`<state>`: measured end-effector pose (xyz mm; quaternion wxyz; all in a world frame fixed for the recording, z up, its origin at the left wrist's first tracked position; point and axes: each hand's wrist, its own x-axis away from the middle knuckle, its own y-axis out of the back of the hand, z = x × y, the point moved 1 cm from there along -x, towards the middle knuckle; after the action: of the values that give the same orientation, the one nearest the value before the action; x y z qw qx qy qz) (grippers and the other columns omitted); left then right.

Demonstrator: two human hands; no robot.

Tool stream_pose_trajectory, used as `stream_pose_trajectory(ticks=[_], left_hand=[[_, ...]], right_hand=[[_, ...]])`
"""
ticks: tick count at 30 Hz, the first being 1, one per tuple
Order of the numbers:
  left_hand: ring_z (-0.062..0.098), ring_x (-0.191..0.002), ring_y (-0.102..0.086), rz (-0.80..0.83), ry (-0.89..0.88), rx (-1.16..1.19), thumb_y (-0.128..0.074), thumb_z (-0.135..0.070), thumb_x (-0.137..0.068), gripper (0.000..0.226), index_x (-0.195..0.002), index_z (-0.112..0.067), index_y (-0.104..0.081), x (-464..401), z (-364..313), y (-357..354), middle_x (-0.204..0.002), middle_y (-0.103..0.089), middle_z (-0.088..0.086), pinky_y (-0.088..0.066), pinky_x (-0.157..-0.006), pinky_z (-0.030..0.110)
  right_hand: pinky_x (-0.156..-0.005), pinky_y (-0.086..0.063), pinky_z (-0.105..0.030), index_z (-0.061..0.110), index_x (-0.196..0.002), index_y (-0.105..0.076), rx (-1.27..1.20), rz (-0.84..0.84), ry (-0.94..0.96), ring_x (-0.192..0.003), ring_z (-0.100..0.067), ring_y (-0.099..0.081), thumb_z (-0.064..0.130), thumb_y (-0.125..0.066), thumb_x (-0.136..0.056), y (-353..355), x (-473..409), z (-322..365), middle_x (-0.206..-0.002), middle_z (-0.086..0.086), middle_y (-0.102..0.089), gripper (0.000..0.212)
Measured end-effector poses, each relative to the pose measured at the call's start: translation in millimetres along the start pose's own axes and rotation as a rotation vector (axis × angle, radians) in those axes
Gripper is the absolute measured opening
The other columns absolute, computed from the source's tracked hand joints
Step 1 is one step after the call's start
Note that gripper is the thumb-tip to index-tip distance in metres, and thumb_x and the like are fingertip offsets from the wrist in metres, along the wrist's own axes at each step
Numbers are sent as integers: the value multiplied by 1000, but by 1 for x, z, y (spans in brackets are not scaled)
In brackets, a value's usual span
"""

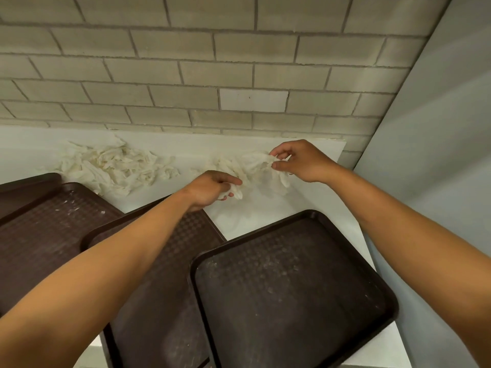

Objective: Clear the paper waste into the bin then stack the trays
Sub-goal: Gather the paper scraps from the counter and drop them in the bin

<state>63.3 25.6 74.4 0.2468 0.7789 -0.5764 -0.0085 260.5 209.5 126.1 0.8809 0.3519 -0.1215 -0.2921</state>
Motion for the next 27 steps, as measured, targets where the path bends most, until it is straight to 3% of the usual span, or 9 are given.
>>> stream_pose_trajectory(ticks=[3,5,8,12,16,21,25,27], left_hand=[[0,-68,-63,-32,-82,-50,-58,-5,-97,32,-123,-20,-68,7,0,-2,-97,-66,-2,-48,-75,10],[3,-74,-65,-60,-89,22,-65,-4,-93,34,-124,-20,-67,12,2,-7,-99,-67,3,-51,-78,15],[7,-80,-66,-114,-74,68,-71,-5,-89,27,-115,-14,-72,22,5,-15,-106,-71,10,-52,-75,11],[9,-90,-67,-139,-64,85,-76,-12,-87,17,-102,-20,-77,39,9,-27,-103,-74,2,-50,-78,10],[15,-92,-69,-116,-51,141,-77,-14,-86,20,-101,-27,-76,57,17,-42,-95,-75,-1,-54,-88,21],[25,-99,-72,-101,-74,166,-78,-16,-85,25,-108,-26,-75,80,22,-61,-102,-76,5,-55,-97,41],[33,-97,-71,-106,-87,250,-80,-16,-84,22,-103,-26,-76,110,21,-78,-107,-72,17,-53,-95,49],[33,-91,-69,-92,-104,270,-81,-25,-78,23,-100,-29,-77,128,23,-85,-106,-70,22,-54,-89,51]], right_hand=[[-83,-56,-30,34,-109,-71,-112,-64,-30,-83,-10,-65,32,-78,-87,-11,12,-9,-106,5,-67,23],[-80,-56,-28,31,-110,-71,-217,-107,-58,-85,-12,-66,27,-79,-87,-24,24,-18,-106,1,-68,25],[-72,-57,-21,26,-115,-70,-345,-153,-98,-89,-14,-66,21,-78,-88,-44,45,-28,-105,-2,-68,29],[-71,-56,-22,25,-108,-71,-490,-163,-130,-85,-12,-68,15,-76,-89,-61,73,-36,-101,-3,-73,22],[-71,-54,-17,19,-112,-72,-560,-157,-165,-88,-10,-71,15,-75,-90,-70,101,-37,-104,-5,-75,23],[-76,-54,-21,19,-113,-72,-646,-158,-186,-91,-11,-72,13,-75,-90,-84,145,-32,-101,0,-77,24],[-80,-56,-23,17,-113,-71,-706,-160,-181,-96,-15,-74,10,-72,-92,-92,188,-22,-103,-2,-77,23],[-79,-55,-22,16,-115,-71,-721,-176,-187,-97,-16,-74,10,-71,-92,-95,212,-18,-103,-3,-77,23]])
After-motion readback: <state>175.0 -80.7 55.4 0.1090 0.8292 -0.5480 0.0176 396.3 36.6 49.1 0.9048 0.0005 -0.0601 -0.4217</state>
